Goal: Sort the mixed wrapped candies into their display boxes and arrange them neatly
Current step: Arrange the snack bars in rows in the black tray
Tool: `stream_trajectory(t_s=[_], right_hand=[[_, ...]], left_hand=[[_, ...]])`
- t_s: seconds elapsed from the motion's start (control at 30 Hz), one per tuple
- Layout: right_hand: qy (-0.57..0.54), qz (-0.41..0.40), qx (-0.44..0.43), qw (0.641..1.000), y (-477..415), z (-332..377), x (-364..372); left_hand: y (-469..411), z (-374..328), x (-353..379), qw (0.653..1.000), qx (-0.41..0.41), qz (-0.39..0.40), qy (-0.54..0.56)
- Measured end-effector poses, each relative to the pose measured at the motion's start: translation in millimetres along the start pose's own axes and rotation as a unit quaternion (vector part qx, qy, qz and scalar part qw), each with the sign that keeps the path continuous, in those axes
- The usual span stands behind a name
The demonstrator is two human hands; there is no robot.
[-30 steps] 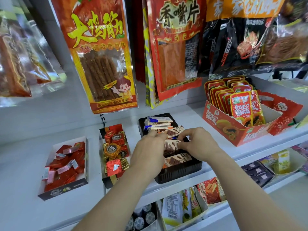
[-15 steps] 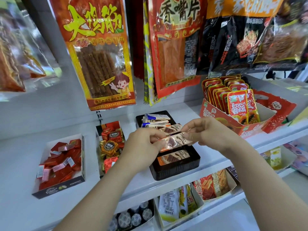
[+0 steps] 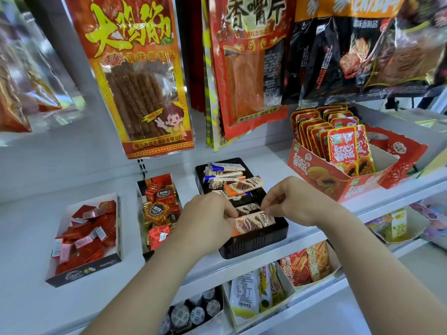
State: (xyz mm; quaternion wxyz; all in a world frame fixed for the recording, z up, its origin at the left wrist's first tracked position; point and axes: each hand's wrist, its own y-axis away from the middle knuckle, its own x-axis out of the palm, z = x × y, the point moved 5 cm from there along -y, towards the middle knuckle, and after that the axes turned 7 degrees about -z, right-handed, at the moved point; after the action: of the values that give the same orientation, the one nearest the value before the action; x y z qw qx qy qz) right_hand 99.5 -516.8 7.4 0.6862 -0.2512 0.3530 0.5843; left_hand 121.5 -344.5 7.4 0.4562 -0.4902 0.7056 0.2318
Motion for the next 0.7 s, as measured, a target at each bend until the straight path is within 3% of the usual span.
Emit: stream_trajectory(t_s=[0.2, 0.43, 0.7], right_hand=[[0.029, 0.003, 0.003, 1.0, -1.1, 1.9, 6.7], [0.064, 0.013, -0.003, 0.998, -0.3, 0.9, 10.8], [0.025, 0.004, 0.009, 1.0, 2.7, -21.6, -0.8]], left_hand=[[4.1, -5.7, 0.6, 0.998, 0.045, -0.001, -0.036], [10.7, -9.6, 12.9, 0.988, 0.105, 0.074, -0.083], [19.0, -22.5, 26.0, 0.984, 0.151, 0.022, -0.09]])
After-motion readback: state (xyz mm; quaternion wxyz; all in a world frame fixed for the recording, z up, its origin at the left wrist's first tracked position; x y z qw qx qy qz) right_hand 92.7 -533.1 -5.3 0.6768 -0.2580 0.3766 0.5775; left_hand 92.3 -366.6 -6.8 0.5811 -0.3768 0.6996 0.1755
